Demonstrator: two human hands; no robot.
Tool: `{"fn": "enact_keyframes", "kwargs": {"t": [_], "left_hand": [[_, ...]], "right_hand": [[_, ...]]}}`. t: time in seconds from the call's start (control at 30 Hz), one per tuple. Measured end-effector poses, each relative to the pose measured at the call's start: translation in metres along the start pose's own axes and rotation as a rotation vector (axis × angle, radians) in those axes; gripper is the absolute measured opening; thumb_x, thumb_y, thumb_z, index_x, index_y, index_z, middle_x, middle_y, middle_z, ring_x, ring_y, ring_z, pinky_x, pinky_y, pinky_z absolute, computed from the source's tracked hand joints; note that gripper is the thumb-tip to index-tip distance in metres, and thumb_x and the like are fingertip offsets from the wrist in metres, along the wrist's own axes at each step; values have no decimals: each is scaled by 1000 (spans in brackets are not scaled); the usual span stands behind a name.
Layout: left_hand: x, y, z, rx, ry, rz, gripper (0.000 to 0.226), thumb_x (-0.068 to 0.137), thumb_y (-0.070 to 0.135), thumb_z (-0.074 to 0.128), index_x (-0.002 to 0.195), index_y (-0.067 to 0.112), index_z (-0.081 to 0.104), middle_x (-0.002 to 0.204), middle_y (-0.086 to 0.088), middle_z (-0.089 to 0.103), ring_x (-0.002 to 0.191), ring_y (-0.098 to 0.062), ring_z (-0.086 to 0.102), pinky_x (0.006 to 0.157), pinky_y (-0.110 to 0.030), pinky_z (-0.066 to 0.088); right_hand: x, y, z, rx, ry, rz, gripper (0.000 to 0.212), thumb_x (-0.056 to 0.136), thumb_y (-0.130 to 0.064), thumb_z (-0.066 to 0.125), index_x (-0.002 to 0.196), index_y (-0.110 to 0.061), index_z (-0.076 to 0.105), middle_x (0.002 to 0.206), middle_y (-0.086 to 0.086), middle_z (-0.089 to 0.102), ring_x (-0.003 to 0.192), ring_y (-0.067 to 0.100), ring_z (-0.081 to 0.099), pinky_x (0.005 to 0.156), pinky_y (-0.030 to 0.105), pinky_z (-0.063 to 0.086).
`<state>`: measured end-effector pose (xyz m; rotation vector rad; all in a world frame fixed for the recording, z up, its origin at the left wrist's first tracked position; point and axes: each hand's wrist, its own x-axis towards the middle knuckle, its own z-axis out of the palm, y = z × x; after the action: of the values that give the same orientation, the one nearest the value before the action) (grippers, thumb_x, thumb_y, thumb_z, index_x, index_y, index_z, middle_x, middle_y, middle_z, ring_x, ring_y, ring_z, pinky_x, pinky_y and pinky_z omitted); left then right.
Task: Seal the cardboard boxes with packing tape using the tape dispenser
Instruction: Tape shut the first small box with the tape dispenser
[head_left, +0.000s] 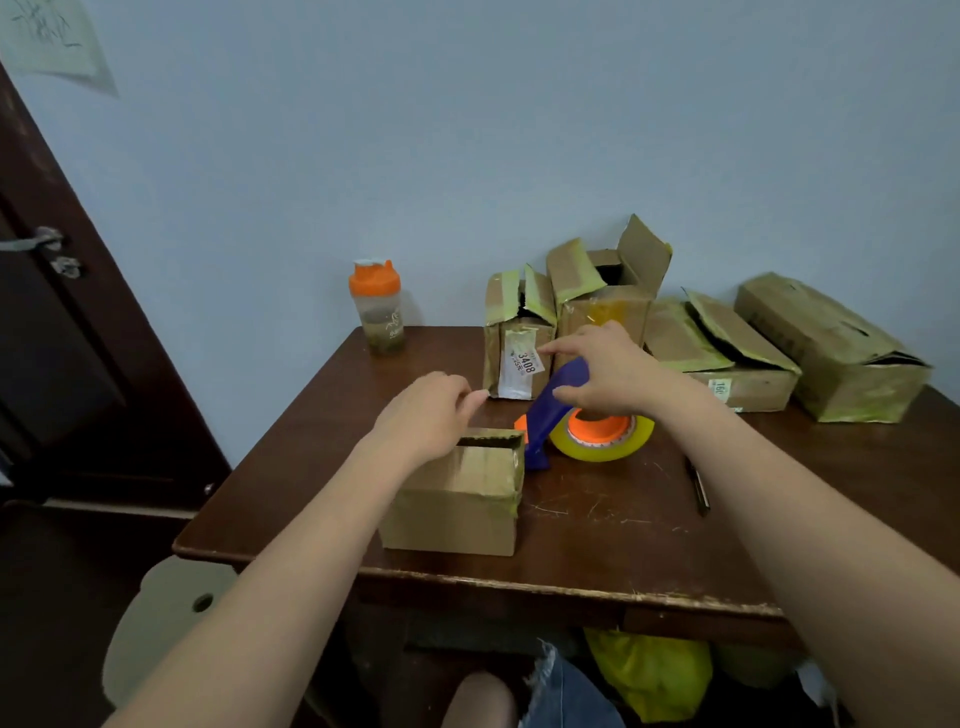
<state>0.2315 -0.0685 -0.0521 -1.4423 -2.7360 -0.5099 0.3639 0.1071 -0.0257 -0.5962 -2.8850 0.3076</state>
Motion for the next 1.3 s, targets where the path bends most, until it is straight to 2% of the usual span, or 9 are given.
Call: {"fn": "enact_keyframes", "kwargs": {"t": [0.17, 0.33, 0.5, 0.57, 0.63, 0.7, 0.83, 1.0, 1.3], "left_hand": [[-8, 8, 31, 127, -114, -16, 56, 101, 56, 13, 67, 26, 44, 75, 6, 52, 76, -18, 53, 90, -44, 44], [1, 11, 38, 131, -74, -61, 57, 103, 53, 12, 66, 23, 43, 69, 7, 50, 77, -20, 53, 97, -46, 37], [14, 18, 45, 74, -48, -105, 52, 104, 49, 22, 65, 22, 44, 69, 7, 50, 75, -19, 51, 99, -45, 36], [18, 11, 34, -122, -156, -105, 43, 103, 46, 36, 74, 23, 57, 79, 9, 57, 82, -13, 54, 100, -41, 37], [18, 0, 16, -356, -317, -97, 17, 98, 36, 55, 104, 27, 69, 101, 14, 62, 102, -8, 56, 96, -31, 40], [18, -12, 6, -376, -379, -115, 31, 90, 40, 66, 119, 28, 65, 114, 13, 61, 114, -10, 54, 98, -30, 40], [15, -22, 17, -44, -317, -257, 72, 80, 69, 56, 136, 25, 52, 138, 5, 52, 132, -24, 44, 114, -59, 23], [6, -22, 21, -248, -267, -213, 57, 85, 57, 61, 127, 19, 58, 120, 2, 59, 106, -17, 53, 91, -33, 46], [6, -26, 23, -287, -245, -207, 52, 83, 58, 63, 119, 21, 61, 115, 3, 60, 102, -15, 54, 84, -30, 47]], "right_hand": [[15, 17, 10, -191, -224, 38, 71, 78, -60, 68, 142, -42, 42, 146, 4, 37, 135, 32, 24, 106, 51, 30], [32, 23, 20, -157, -214, -6, 56, 69, -54, 79, 115, -35, 53, 114, -2, 47, 118, 27, 39, 84, 41, 40], [40, 28, 30, -293, -322, 9, 78, 70, -57, 78, 137, -52, 38, 110, -2, 34, 117, 30, 41, 82, 43, 41], [40, 30, 32, -287, -290, 1, 76, 72, -54, 77, 138, -53, 38, 107, -2, 33, 116, 29, 42, 82, 44, 39], [39, 29, 34, -263, -252, -5, 66, 80, -41, 75, 136, -52, 42, 105, -2, 34, 112, 29, 43, 82, 45, 36], [39, 27, 35, -244, -216, -6, 57, 88, -24, 65, 135, -51, 46, 105, -1, 36, 108, 29, 45, 81, 42, 34], [39, 27, 33, -157, -209, 31, 60, 89, -6, 52, 129, -51, 52, 104, 0, 37, 104, 29, 45, 81, 43, 30], [37, 28, 35, -117, -183, 60, 63, 89, -2, 50, 128, -51, 54, 103, 1, 37, 94, 26, 41, 80, 44, 32], [42, 25, 34, -144, -172, 46, 61, 88, -3, 52, 127, -51, 54, 107, 1, 40, 103, 31, 48, 80, 45, 39]]}}
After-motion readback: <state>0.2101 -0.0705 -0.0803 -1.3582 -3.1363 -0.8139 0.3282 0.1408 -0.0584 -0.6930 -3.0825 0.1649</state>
